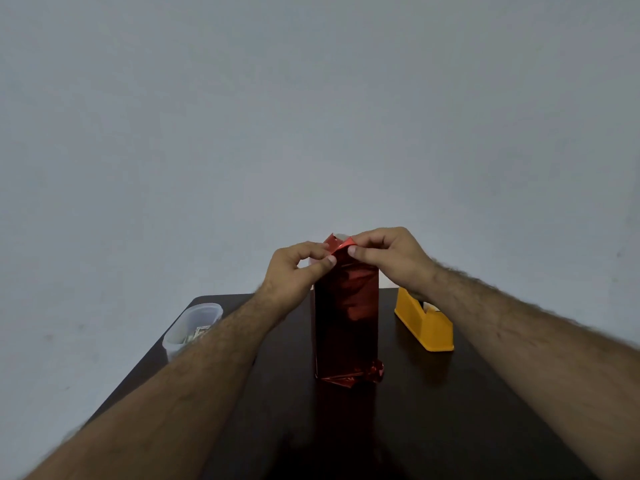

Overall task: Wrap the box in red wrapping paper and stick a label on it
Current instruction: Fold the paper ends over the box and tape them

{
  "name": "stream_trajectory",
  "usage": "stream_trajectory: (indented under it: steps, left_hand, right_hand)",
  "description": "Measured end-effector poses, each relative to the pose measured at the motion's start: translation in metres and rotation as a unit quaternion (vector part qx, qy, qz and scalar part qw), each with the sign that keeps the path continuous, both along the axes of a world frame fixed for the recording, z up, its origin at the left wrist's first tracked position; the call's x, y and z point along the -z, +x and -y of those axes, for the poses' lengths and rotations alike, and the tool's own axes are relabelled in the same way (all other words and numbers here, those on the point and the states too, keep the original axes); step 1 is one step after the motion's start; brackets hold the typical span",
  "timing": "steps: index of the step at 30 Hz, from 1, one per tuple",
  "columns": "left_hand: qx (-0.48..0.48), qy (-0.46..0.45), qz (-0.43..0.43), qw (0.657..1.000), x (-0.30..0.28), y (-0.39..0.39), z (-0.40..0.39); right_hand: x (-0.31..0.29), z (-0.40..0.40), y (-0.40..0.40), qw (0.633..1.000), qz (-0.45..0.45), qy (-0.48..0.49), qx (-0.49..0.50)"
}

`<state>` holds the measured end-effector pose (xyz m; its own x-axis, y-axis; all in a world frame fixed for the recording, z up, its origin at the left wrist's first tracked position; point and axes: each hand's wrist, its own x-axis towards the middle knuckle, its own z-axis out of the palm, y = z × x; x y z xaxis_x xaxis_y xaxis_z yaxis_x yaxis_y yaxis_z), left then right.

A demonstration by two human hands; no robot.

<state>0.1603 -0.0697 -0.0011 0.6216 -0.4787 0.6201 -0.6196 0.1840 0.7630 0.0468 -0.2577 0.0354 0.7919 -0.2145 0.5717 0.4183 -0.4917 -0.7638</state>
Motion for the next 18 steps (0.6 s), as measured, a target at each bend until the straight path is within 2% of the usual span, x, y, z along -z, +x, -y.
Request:
stream_trajectory:
  steps: [3,6,10,13,15,18]
  left_hand:
    - [0.039,-0.017,-0.053,0.998,-0.003,-0.008,0.003]
    - [0.084,-0.037,-0.097,0.991,-0.005,-0.014,0.006]
    - [0.114,-0.034,-0.103,0.988,-0.002,-0.013,0.003]
    - [0.110,-0.035,-0.100,0.988,0.003,-0.012,-0.001]
    - [0.100,-0.025,-0.107,0.989,0.007,-0.010,-0.004]
    - [-0.011,0.019,-0.093,0.995,0.014,-0.009,-0.005]
  right_hand:
    - [-0.006,-0.008,-0.001,0.997,0.007,0.074,0.016]
    - [-0.012,-0.009,-0.001,0.994,-0.012,0.103,0.039]
    - [-0.011,0.002,-0.006,0.986,-0.150,0.069,0.016]
    - [-0.003,0.007,-0.009,0.979,-0.203,-0.009,0.003]
    - [0.000,0.007,-0.010,0.981,-0.194,-0.011,0.014]
    - [0.003,0.003,-0.010,0.986,-0.160,0.004,0.056]
